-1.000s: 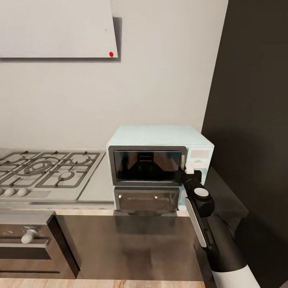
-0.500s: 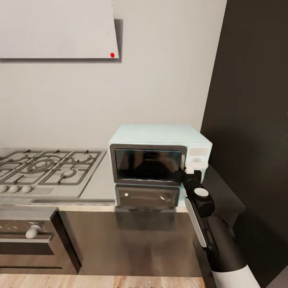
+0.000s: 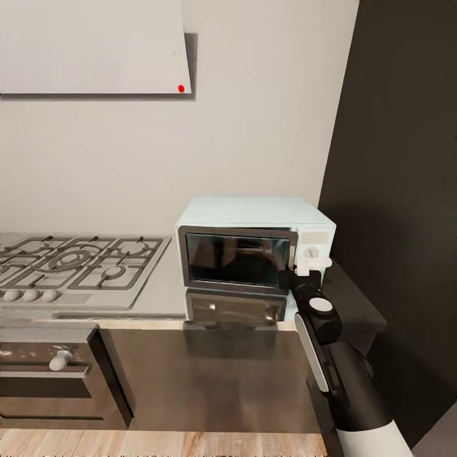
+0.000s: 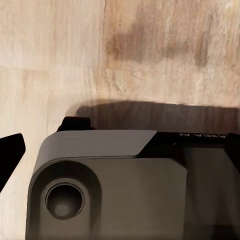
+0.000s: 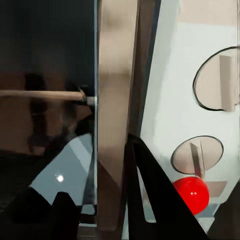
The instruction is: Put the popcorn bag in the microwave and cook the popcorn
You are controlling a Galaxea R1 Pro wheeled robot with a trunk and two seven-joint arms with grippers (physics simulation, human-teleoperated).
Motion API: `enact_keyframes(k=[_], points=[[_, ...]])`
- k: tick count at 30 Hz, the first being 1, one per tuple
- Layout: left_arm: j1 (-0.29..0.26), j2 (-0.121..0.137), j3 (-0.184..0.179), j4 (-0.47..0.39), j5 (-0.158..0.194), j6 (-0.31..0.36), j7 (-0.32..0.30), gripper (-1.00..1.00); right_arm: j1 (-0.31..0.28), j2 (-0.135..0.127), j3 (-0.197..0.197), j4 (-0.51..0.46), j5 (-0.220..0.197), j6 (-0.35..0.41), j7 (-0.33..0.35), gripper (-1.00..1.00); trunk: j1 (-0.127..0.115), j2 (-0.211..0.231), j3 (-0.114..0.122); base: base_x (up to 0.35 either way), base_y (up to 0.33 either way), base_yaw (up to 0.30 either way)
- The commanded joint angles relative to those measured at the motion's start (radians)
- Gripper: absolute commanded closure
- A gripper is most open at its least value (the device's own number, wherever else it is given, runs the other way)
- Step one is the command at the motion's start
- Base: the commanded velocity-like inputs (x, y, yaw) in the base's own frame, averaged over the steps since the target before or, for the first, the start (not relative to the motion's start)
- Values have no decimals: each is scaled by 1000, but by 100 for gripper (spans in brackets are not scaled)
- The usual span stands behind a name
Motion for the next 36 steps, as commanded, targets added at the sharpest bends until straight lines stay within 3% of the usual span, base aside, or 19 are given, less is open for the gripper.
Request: enact_keyframes(k=[1, 36], points=[[-1, -1, 5, 1, 1, -3, -1, -100, -1, 0, 12, -1, -27, 0, -1, 100, 0, -1, -1, -252, 0, 0], [-1, -2, 4, 1, 0, -3, -1, -100, 0, 0, 12, -1, -27, 0, -1, 100, 0, -1, -1, -107, 12, 0]])
